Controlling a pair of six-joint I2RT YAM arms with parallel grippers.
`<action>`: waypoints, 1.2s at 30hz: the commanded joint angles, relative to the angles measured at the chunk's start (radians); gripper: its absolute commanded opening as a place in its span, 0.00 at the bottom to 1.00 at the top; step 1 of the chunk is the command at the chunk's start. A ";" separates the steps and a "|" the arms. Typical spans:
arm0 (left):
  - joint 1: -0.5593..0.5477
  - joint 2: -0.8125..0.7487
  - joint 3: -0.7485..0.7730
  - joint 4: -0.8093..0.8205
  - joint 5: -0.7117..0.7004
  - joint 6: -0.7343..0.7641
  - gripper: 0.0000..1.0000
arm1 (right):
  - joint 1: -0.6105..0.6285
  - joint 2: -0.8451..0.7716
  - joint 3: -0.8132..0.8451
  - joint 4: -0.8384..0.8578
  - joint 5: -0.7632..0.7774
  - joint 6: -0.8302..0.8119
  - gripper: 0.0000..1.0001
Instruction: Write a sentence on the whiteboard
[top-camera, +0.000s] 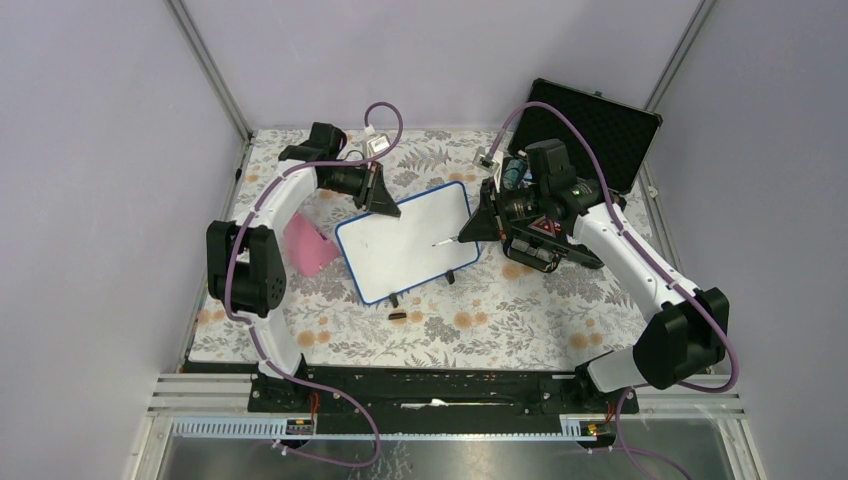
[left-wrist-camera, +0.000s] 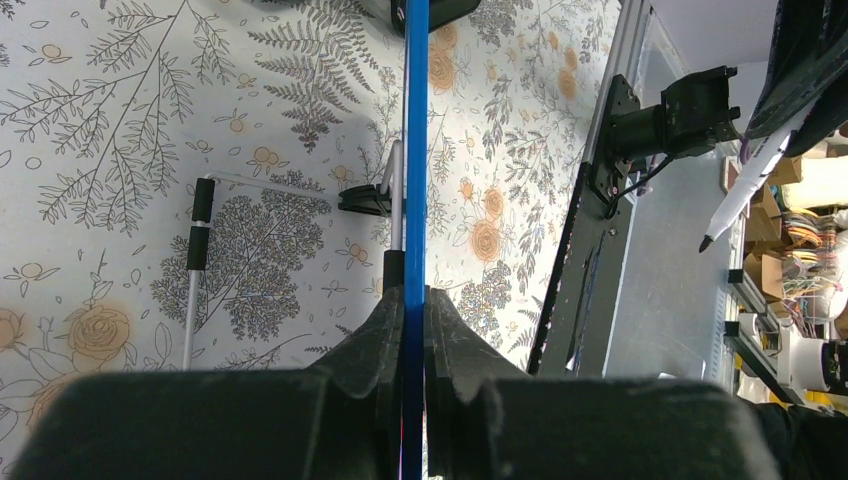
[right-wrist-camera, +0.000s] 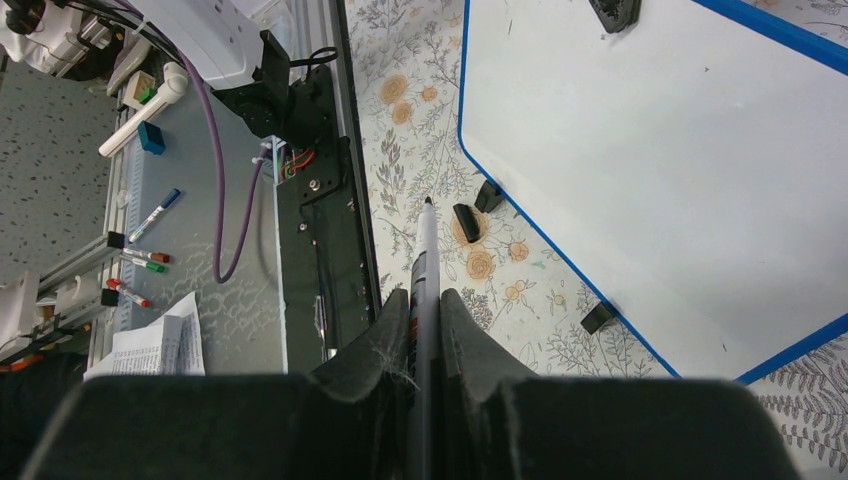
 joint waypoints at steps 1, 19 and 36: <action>-0.005 -0.018 -0.018 -0.157 -0.060 0.046 0.00 | -0.005 -0.034 0.004 -0.004 -0.021 -0.009 0.00; 0.127 -0.226 -0.062 -0.077 -0.166 -0.031 0.53 | 0.132 0.063 0.085 0.137 0.138 0.041 0.00; 0.183 -0.266 -0.123 -0.062 -0.175 -0.050 0.40 | 0.328 0.232 0.180 0.367 0.316 0.191 0.00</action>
